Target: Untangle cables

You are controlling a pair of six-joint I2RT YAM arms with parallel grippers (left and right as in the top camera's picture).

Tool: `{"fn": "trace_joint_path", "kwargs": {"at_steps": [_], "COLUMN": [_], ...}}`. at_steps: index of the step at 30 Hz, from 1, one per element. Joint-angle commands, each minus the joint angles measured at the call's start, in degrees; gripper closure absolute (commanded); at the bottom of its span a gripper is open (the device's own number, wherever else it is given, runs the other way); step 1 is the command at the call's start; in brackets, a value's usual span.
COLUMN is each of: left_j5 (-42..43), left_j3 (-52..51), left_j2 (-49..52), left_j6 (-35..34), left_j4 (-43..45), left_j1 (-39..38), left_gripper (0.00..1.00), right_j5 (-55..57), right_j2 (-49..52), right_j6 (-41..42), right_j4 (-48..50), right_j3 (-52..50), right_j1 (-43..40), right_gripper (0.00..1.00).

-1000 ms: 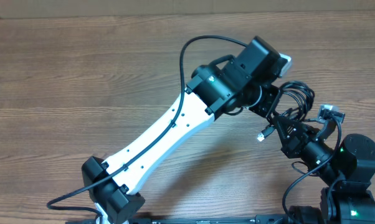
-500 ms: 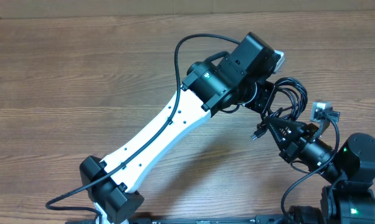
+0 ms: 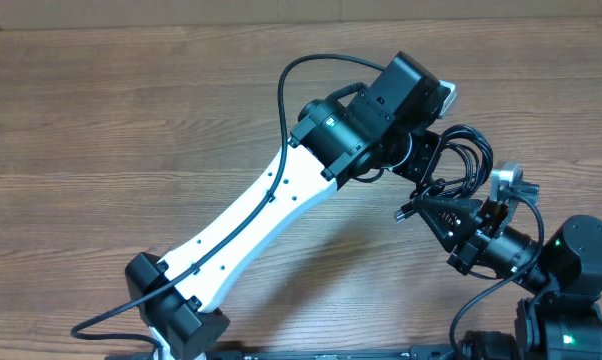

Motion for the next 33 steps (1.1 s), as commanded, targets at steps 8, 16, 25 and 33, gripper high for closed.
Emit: {"fn": "trace_joint_path", "kwargs": {"at_steps": [8, 16, 25, 33], "left_j5": [-4.94, -5.18, -5.05, -5.07], "left_j3": [0.46, 0.46, 0.46, 0.46], "left_j2": [-0.9, -0.9, -0.9, -0.9], "left_j6": [3.32, 6.01, 12.09, 14.45], "left_j4": [-0.13, -3.1, -8.7, -10.43], "left_j1": [0.59, 0.57, 0.57, 0.57], "left_gripper": [0.96, 0.96, 0.96, 0.96], "right_j5": [-17.14, -15.13, -3.04, -1.4], "right_j2": [-0.68, -0.68, -0.68, -0.68], "right_j6": [-0.11, 0.92, 8.52, 9.11], "right_j4": [9.03, 9.31, 6.1, 5.14], "right_j3": [0.74, 0.74, 0.72, 0.72], "right_j1": [0.28, 0.26, 0.26, 0.26], "right_gripper": [0.96, 0.96, 0.96, 0.96]}}
